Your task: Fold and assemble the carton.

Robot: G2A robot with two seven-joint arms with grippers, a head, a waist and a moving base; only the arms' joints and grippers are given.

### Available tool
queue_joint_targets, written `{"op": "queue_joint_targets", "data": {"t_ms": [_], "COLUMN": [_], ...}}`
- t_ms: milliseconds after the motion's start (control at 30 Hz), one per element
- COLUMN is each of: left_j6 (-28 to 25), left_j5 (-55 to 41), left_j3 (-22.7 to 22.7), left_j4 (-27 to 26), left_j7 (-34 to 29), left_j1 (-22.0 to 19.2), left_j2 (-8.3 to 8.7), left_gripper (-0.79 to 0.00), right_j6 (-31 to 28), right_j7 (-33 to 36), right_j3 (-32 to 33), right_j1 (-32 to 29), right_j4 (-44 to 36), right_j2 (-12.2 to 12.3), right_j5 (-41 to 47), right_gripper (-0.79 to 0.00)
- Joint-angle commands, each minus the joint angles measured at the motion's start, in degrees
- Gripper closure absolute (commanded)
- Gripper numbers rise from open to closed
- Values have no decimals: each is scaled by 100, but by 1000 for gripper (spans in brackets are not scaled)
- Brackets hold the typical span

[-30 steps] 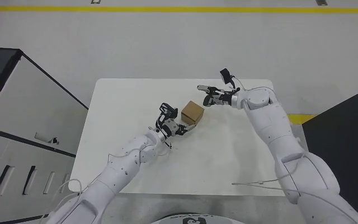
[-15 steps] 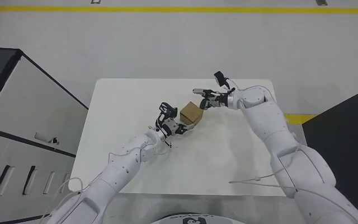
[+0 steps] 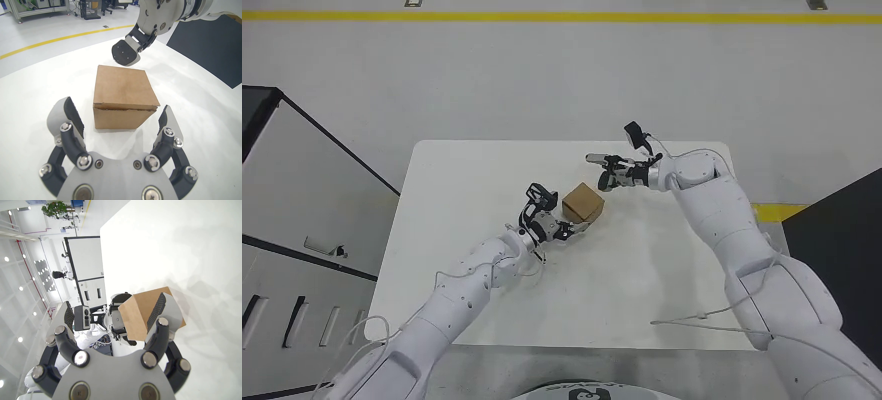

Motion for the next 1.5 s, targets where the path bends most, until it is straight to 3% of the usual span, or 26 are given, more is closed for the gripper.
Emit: {"op": "queue_joint_targets", "data": {"t_ms": [0, 533, 567, 600, 667, 700, 1033, 1467], "left_j6": [-19, -190, -194, -199, -205, -207, -244, -338], "left_j5": [12, 92, 95, 97, 100, 99, 128, 172], "left_j3": [-3, 54, 55, 54, 50, 46, 13, -62], "left_j4": [18, 229, 245, 262, 299, 313, 396, 426], "left_j7": [7, 124, 131, 137, 135, 140, 172, 203], "left_j1": [-5, -100, -108, -117, -134, -140, -156, -120], "left_j2": [-6, -96, -102, -107, -116, -120, -149, -157], "left_gripper": [-785, -785, -785, -785, -785, -785, -785, -785], "right_j6": [-36, 75, 78, 85, 148, 182, 517, 548], "right_j7": [86, 292, 352, 401, 459, 473, 413, 382], "right_j3": [6, 25, 12, 0, -62, -108, -617, -717], "right_j1": [-24, -152, -157, -162, -149, -132, 18, -165], "right_j4": [-106, -488, -525, -558, -609, -646, -1178, -1556], "right_j2": [9, 69, 67, 65, 62, 59, 45, 64], "right_j5": [18, 44, 49, 58, -41, -135, -1295, -1504], "right_gripper": [-785, -785, -690, -388, -74, 0, 0, 0]}}
